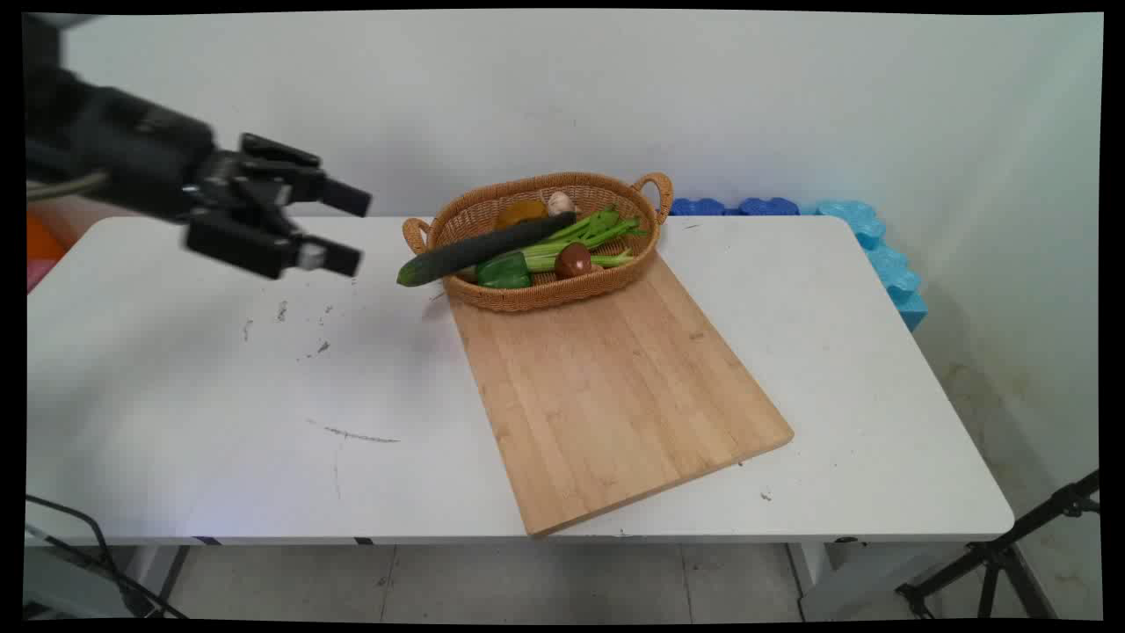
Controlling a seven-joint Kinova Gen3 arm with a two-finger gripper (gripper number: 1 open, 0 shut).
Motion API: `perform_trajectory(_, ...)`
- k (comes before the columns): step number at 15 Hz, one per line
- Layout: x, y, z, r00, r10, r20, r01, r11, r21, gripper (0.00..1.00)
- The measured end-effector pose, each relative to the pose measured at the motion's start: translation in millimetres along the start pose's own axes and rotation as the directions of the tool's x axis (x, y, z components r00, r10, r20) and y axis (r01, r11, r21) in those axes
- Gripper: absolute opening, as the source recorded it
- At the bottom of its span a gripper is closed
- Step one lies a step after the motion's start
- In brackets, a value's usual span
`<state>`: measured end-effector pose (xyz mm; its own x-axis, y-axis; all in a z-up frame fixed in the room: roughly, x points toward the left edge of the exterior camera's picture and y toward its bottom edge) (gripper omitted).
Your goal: Pick up the cucumber from the vegetable basket
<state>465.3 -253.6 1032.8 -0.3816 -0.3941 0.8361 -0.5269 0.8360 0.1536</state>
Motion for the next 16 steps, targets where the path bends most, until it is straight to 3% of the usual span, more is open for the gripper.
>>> perform_trajectory(2, 5.1, -11.6, 15.1, 1.0, -0.022, 0.018, 0.022, 0.999, 0.028, 1.0)
perform_trajectory(8, 16.9, -59.9, 68.3, 0.98, -0.14, 0.14, 0.112, 0.975, 0.191, 1.0)
perform_trajectory(13, 17.6, -96.3, 109.1, 0.931, -0.276, 0.24, 0.178, 0.915, 0.363, 1.0)
perform_trajectory(16, 16.9, -115.9, 131.4, 0.902, -0.334, 0.273, 0.192, 0.878, 0.439, 1.0)
